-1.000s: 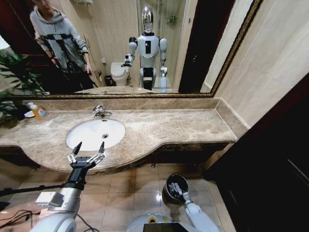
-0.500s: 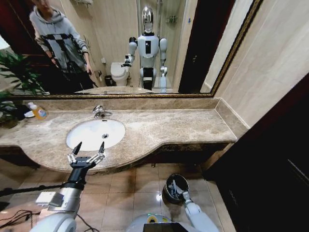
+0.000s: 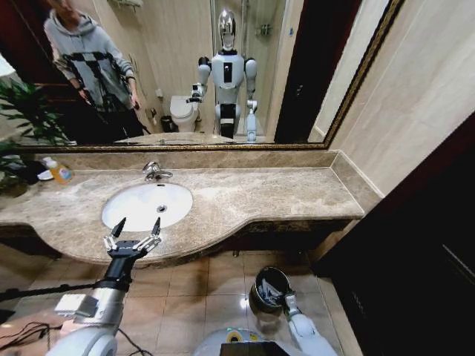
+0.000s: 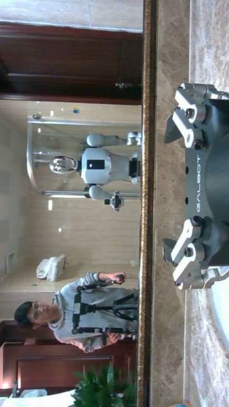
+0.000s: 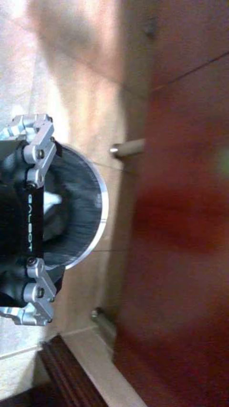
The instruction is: Pick up the trash from the sink and place it in the trash bin.
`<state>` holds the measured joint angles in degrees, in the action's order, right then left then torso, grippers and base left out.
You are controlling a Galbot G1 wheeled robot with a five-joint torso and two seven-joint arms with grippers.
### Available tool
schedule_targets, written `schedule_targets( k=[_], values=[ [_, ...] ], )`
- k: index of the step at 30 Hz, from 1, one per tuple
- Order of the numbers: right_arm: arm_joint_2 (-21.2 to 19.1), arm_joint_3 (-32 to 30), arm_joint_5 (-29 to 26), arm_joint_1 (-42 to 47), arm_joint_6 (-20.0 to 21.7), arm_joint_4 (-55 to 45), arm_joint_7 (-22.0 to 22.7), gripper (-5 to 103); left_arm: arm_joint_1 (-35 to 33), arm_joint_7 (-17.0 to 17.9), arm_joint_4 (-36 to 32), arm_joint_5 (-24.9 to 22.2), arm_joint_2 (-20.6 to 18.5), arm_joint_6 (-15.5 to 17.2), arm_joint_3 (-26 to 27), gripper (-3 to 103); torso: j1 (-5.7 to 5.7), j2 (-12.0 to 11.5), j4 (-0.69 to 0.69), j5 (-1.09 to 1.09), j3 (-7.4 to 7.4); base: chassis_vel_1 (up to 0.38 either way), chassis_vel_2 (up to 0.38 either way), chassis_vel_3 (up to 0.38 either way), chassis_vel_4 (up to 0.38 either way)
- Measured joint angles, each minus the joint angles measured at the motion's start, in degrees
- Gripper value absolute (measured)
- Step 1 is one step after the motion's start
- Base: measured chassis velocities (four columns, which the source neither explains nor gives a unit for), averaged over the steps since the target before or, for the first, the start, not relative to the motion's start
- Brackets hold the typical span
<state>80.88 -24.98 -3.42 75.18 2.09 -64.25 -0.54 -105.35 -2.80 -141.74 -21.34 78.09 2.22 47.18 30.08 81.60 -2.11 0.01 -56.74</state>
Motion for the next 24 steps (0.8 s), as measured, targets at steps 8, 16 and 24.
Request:
schedule_targets(
  k=[8,16,24],
  values=[
    [-1.14,-1.48,-1.58,5.67,-0.86,-11.34,0.99,100,0.00,0.00,0.00,0.00,0.00,0.00,0.00,100,0.00,0.01,0.00,-0.01,0.00,0.000,0.000,0.000,0.000],
    [-1.91,-5.02,-3.00,11.62,-2.77,-24.89,1.60,100,0.00,0.00,0.00,0.00,0.00,0.00,0.00,100,0.00,0.01,0.00,0.00,0.00,0.000,0.000,0.000,0.000],
    [-1.26,-6.33,-4.27,17.91,-2.73,-38.97,1.71,100,0.00,0.00,0.00,0.00,0.00,0.00,0.00,100,0.00,0.01,0.00,-0.01,0.00,0.000,0.000,0.000,0.000]
  ],
)
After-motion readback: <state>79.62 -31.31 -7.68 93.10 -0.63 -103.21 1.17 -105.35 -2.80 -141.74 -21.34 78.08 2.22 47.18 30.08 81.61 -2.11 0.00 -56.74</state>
